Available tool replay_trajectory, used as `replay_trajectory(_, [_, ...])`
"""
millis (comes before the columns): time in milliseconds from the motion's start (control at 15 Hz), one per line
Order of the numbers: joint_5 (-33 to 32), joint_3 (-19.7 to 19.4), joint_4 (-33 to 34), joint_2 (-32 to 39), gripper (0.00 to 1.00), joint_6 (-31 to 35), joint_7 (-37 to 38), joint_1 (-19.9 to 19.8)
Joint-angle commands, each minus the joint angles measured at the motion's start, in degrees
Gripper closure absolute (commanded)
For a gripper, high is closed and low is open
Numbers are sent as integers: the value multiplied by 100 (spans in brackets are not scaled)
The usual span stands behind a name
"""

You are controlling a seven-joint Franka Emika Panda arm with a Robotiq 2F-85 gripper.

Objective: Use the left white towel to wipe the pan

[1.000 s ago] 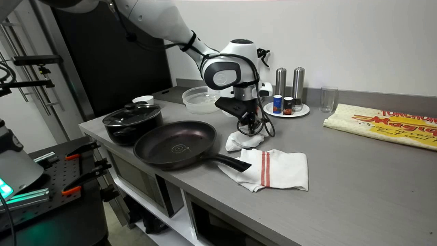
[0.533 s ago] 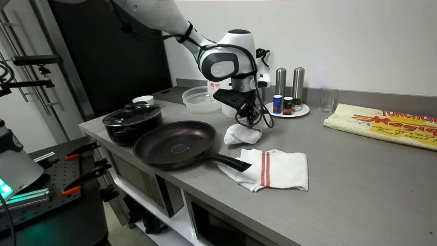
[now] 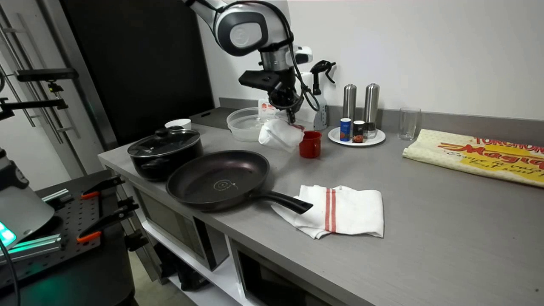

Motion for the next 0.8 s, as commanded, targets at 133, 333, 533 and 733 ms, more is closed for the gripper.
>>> replay_trajectory(133, [207, 16, -1899, -1707, 95, -163, -528, 182])
replay_trajectory(333, [184, -95, -2792, -2275, 95, -40, -655, 422])
replay_trajectory(533, [144, -207, -3676, -2676, 95, 247, -707, 691])
replay_trajectory(733, [22, -360, -4343, -2810, 95, 648, -594, 943])
